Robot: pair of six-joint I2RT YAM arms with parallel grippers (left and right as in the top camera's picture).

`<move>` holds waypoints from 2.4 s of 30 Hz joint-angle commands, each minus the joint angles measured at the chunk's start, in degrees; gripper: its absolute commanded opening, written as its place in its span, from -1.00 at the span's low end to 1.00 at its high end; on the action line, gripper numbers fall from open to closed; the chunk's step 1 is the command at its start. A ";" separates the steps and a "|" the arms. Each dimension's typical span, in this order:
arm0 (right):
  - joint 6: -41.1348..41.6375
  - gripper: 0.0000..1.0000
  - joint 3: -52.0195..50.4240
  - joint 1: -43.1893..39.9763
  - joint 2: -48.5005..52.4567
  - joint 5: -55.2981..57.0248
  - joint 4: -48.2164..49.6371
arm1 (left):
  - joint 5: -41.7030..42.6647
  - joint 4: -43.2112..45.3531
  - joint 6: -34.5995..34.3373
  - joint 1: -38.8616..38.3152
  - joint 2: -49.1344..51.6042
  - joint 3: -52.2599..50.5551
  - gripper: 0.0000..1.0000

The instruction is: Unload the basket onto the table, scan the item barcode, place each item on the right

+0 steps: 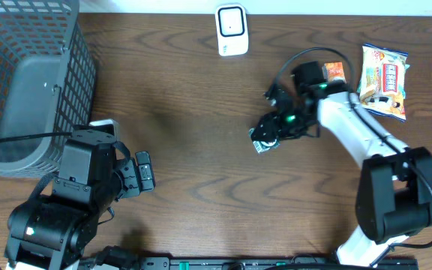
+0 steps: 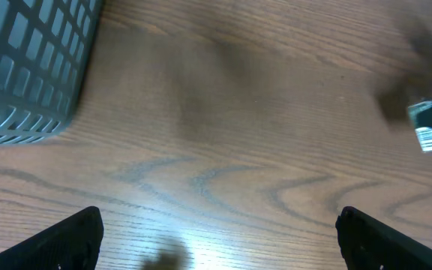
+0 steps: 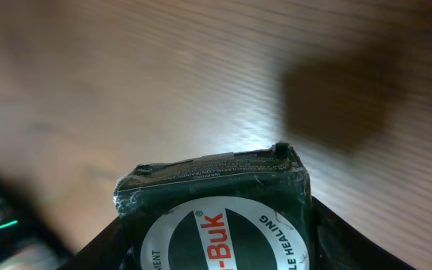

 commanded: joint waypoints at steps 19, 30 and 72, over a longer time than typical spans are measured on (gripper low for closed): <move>17.09 0.36 0.35 15.50 -0.37 35.56 1.22 | -0.09 0.04 0.13 0.07 -0.15 -0.02 0.95; 23.74 0.99 6.43 10.25 -1.42 29.90 -6.86 | -0.09 0.04 0.13 0.07 -0.15 -0.02 0.96; 22.71 0.85 -13.38 -5.55 -2.82 1.42 9.75 | -0.09 0.04 0.13 0.07 -0.15 -0.02 0.96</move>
